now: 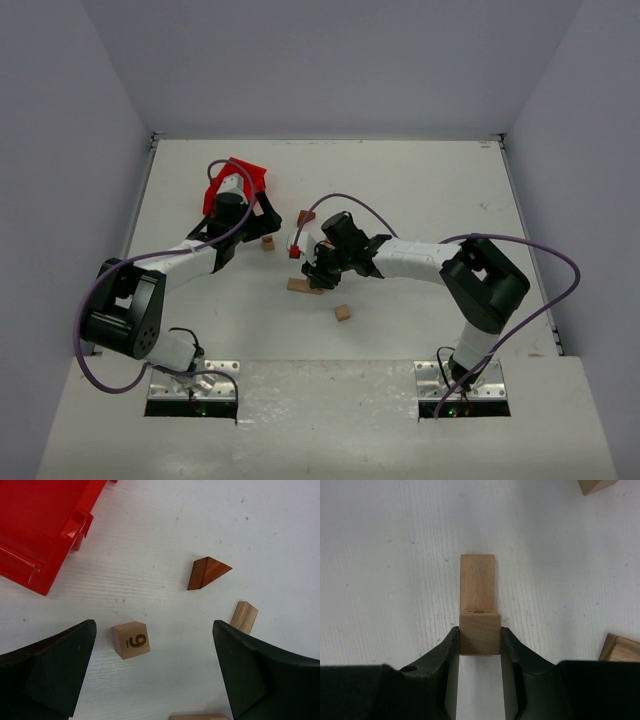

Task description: Build the wood block tower

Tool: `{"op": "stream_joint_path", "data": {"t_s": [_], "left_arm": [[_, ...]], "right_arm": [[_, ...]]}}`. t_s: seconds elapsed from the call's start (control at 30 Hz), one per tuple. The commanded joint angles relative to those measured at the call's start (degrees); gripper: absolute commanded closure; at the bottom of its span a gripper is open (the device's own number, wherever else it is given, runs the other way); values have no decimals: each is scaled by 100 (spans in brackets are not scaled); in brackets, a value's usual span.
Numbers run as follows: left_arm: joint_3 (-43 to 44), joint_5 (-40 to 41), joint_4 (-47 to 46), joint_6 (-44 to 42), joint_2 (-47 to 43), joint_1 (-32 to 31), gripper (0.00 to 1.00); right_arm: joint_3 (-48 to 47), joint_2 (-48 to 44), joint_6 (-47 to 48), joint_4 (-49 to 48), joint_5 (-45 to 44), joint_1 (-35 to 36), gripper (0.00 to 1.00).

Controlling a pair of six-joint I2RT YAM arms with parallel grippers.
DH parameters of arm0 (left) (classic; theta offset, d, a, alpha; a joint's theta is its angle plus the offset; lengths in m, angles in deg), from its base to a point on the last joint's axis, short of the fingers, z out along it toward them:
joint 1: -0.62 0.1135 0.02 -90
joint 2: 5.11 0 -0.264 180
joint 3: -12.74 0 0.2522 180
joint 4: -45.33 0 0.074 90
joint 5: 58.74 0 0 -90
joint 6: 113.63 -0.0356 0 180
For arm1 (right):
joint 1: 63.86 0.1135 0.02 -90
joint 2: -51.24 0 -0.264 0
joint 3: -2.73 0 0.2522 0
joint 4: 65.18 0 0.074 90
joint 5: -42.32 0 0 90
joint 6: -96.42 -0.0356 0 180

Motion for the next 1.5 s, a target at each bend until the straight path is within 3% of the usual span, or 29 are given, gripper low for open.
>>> {"op": "stream_joint_path", "data": {"t_s": [0.0, 0.37, 0.83, 1.1, 1.27, 1.4, 1.47], "left_arm": [[138, -48, -258, -28, 41, -34, 0], [145, -37, -240, -28, 50, -36, 0], [148, -28, -237, -28, 41, -44, 0], [201, -37, -152, 13, 82, -65, 0], [265, -11, -52, 85, 159, -104, 0], [322, 95, 106, 116, 301, -176, 1], [355, 251, 241, 174, 382, -185, 3]], "right_arm": [[-204, -3, -9, -139, 81, 25, 71], [-223, 50, -7, -130, 55, 34, 65], [-244, 41, -17, -130, 87, 61, 48], [-258, -146, -194, -218, -48, 66, 24], [-191, -493, -358, -327, -241, 62, 18], [-40, -869, -878, -465, -879, 69, 1], [126, -1150, -1292, -655, -1500, 61, 1]]}}
